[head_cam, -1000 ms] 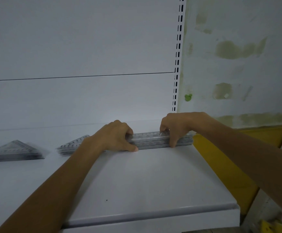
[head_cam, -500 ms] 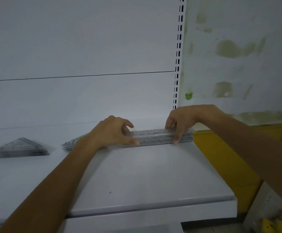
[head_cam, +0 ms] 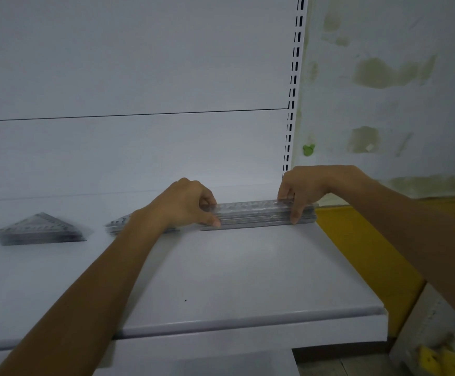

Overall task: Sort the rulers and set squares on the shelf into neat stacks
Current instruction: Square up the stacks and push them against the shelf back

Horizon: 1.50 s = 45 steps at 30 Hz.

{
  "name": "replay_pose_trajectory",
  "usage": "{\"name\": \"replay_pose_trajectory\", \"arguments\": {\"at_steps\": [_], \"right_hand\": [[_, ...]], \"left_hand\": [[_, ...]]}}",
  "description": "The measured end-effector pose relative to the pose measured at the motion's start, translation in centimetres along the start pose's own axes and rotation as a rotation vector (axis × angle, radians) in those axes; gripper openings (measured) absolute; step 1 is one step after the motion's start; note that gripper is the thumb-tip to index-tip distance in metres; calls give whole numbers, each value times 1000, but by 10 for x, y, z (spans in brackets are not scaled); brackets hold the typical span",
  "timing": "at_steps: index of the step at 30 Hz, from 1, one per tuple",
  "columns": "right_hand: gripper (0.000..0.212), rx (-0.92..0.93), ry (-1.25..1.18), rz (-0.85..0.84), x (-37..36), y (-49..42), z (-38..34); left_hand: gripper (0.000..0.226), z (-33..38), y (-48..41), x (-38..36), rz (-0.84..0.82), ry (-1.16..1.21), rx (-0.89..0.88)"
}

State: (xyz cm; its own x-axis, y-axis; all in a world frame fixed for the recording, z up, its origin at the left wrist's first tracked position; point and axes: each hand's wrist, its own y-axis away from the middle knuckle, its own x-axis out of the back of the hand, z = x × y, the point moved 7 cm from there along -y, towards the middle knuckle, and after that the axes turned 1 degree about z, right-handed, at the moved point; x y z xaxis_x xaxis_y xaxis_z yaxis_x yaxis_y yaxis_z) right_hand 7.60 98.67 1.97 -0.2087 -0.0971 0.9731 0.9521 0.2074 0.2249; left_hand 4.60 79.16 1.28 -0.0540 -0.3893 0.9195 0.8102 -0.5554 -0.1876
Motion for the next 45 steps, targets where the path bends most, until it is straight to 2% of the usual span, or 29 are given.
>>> {"name": "replay_pose_trajectory", "arguments": {"at_steps": [3, 5, 7, 9, 11, 15, 16, 20, 27, 32, 36, 38, 41, 45], "right_hand": [[24, -15, -38, 42, -2, 2, 3], [27, -40, -107, 63, -8, 6, 7], [57, -67, -248, 89, -14, 15, 13], [75, -74, -438, 224, -11, 29, 20], [71, -106, -578, 394, -8, 43, 31], [54, -232, -808, 592, -22, 60, 51], [54, -260, -878, 598, -28, 60, 52], [60, -395, -1129, 561, -43, 53, 47], [62, -502, -1242, 647, -44, 48, 38], [55, -557, -1343, 753, -51, 51, 34], [42, -612, -1502, 804, -59, 59, 27], [31, -627, -1430, 846, -63, 63, 22], [38, -582, -1243, 965, -65, 73, 13], [38, -519, -1092, 964, -63, 77, 2]], "left_hand": [[45, -2, 3, -2, -9, 17, 21], [58, -4, 7, -2, -29, 58, 68], [74, -5, 9, 5, 4, 138, 118], [74, -7, 8, 20, 102, 334, 166], [80, -8, 10, 29, 171, 537, 195], [102, -8, 31, 13, 227, 664, 281], [100, -8, 36, 6, 228, 674, 293], [65, -7, 50, -10, 290, 607, 307], [62, 8, 54, -21, 267, 572, 321], [62, 13, 56, -25, 270, 603, 324], [77, 24, 56, -34, 135, 537, 358], [80, 26, 59, -38, 131, 576, 366], [76, 19, 62, -36, 228, 661, 398], [67, 16, 63, -34, 250, 673, 389]]}}
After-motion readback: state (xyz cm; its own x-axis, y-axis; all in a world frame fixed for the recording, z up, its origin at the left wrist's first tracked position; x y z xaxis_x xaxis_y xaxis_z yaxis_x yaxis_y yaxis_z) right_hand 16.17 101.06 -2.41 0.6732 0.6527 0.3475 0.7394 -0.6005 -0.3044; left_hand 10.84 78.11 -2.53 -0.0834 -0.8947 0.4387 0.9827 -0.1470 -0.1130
